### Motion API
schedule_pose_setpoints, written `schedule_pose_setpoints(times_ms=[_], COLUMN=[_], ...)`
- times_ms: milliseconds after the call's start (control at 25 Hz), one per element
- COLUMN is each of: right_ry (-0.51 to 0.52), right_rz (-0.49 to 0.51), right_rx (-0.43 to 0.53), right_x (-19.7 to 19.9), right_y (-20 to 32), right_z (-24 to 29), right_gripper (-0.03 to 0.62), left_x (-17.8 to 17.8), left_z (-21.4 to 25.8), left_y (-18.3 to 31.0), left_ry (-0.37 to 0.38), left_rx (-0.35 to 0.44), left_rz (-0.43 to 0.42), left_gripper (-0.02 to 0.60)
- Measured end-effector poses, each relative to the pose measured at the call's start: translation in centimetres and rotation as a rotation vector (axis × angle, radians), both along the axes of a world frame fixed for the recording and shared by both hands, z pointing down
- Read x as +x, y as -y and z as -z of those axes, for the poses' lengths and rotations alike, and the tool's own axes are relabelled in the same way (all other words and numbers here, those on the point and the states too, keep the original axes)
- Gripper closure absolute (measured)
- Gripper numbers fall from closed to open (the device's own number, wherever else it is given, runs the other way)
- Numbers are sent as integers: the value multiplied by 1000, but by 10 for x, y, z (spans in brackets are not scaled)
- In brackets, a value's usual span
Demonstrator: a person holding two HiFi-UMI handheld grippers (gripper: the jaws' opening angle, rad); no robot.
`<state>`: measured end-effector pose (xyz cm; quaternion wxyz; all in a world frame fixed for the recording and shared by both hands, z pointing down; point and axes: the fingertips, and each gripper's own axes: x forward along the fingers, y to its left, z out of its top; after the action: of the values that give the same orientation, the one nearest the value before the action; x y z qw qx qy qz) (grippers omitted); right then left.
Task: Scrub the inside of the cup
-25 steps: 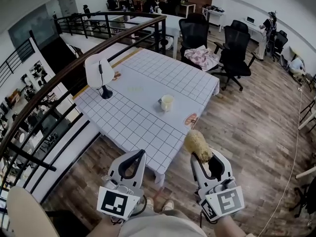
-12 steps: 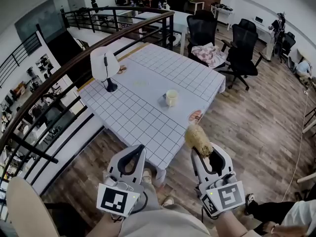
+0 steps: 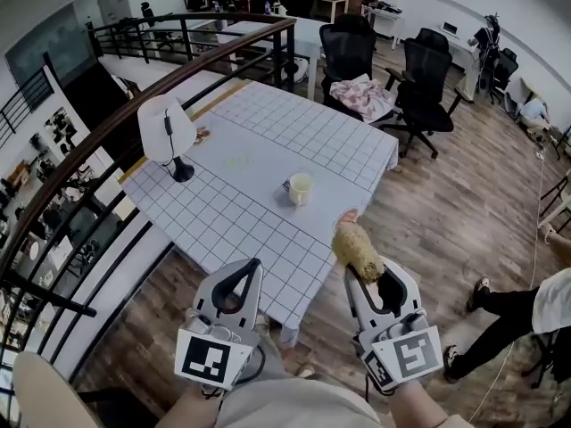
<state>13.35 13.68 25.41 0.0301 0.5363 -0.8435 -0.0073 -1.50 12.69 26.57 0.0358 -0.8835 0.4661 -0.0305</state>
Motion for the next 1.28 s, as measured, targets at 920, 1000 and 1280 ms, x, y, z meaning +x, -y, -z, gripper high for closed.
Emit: schedule_pose_setpoints(times_ms=[920, 1000, 1280], right_ry=[-24, -24, 1], right_rz=[-180, -180, -139], right_rx=[-28, -34, -57], right_x=[-62, -64, -54], right_y=[196, 201, 205], right_z=[-4, -6, -19], right_gripper=[437, 437, 437], left_x=[-44, -44, -36], left_z=[-20, -23, -29], left_y=[215, 220, 217], left_ry=[0, -3, 17], left_rx=[-46, -49, -65], left_rz=[-221, -221, -198], left_gripper=[568, 568, 568])
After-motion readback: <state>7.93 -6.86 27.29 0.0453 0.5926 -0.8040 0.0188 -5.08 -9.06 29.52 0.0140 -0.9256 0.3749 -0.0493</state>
